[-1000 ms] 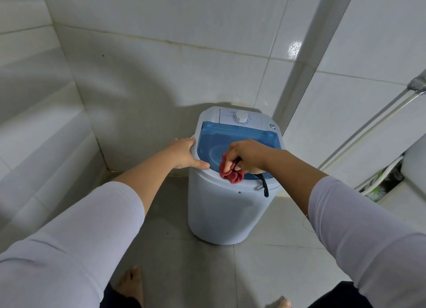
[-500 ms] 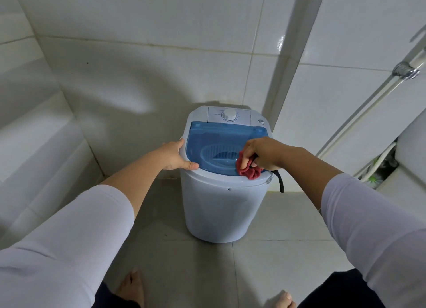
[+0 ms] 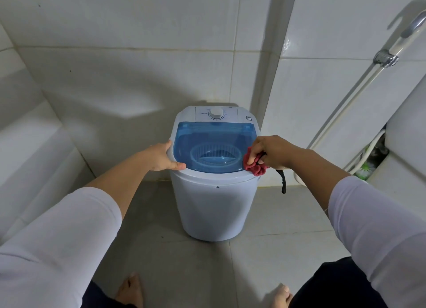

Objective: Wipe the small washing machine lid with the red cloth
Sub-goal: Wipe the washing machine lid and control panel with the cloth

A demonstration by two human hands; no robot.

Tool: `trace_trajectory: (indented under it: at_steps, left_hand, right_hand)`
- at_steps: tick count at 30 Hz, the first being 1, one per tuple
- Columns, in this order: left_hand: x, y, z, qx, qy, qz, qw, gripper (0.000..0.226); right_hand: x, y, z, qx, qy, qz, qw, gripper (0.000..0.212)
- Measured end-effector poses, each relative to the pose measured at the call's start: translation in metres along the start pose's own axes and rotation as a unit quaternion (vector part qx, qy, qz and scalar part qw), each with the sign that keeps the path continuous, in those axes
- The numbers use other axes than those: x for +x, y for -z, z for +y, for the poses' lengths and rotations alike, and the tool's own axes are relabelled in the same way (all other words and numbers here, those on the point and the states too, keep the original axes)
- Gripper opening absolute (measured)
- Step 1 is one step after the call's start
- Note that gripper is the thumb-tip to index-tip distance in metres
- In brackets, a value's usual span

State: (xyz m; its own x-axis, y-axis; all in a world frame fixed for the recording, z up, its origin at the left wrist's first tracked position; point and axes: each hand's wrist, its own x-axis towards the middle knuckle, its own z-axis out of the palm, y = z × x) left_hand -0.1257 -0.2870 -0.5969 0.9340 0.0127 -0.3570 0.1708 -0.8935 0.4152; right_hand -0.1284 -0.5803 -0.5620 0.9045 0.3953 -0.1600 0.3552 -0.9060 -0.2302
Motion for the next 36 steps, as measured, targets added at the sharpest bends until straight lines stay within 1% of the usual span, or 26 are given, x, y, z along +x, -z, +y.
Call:
trace_trajectory:
  at_steps: [3, 9, 11, 14, 16, 17, 20, 22, 26, 28, 31, 33, 36]
  left_hand:
    - [-0.001, 0.0, 0.002, 0.004, -0.003, -0.001, 1.0, 0.1]
    - [-0.005, 0.0, 0.004, -0.003, -0.007, 0.001, 1.0, 0.097]
    - [-0.005, 0.0, 0.003, -0.008, -0.007, 0.002, 1.0, 0.098]
    - [-0.005, 0.0, 0.001, -0.01, -0.008, 0.001, 1.0, 0.099]
    - [-0.005, 0.0, 0.001, -0.003, -0.008, 0.004, 1.0, 0.099]
    - [-0.005, 0.0, 0.002, 0.003, -0.008, 0.006, 1.0, 0.099]
    - [-0.006, 0.0, 0.003, 0.011, -0.012, 0.012, 1.0, 0.096]
    - [-0.006, -0.001, 0.003, 0.011, -0.014, 0.012, 1.0, 0.095]
    - [-0.007, -0.002, 0.0, 0.007, -0.018, 0.013, 1.0, 0.096]
    - [-0.008, -0.001, -0.002, 0.0, -0.021, 0.011, 1.0, 0.097]
    - [-0.006, 0.0, -0.004, -0.007, -0.031, 0.015, 0.999, 0.09]
    - [-0.004, 0.0, -0.006, -0.015, -0.032, 0.017, 0.999, 0.089]
    - [-0.002, -0.001, -0.007, -0.018, -0.026, 0.015, 0.999, 0.092]
  right_hand:
    - [-0.004, -0.002, 0.005, 0.001, -0.006, 0.008, 1.0, 0.036]
    - [-0.009, 0.0, 0.008, -0.012, -0.01, 0.011, 1.0, 0.038]
    - [-0.011, 0.003, 0.008, -0.019, -0.024, 0.003, 1.0, 0.037]
    - [-0.014, 0.01, 0.008, -0.04, -0.045, -0.029, 0.998, 0.035]
    - [-0.012, 0.017, 0.007, -0.033, -0.063, -0.03, 0.997, 0.03]
    - [-0.01, 0.02, 0.007, -0.035, -0.066, -0.015, 0.997, 0.03]
    - [0.001, 0.023, 0.002, -0.111, -0.039, 0.085, 0.989, 0.03]
    - [0.009, 0.02, -0.008, -0.114, -0.023, 0.143, 0.983, 0.029]
    - [0.024, 0.002, -0.036, -0.144, 0.014, 0.207, 0.968, 0.032]
    - [0.032, -0.01, -0.05, -0.165, 0.035, 0.217, 0.961, 0.036]
    - [0.042, -0.032, -0.068, -0.211, 0.062, 0.197, 0.955, 0.044]
    - [0.045, -0.044, -0.072, -0.224, 0.086, 0.2, 0.95, 0.048]
    - [0.047, -0.049, -0.073, -0.152, 0.124, 0.202, 0.96, 0.054]
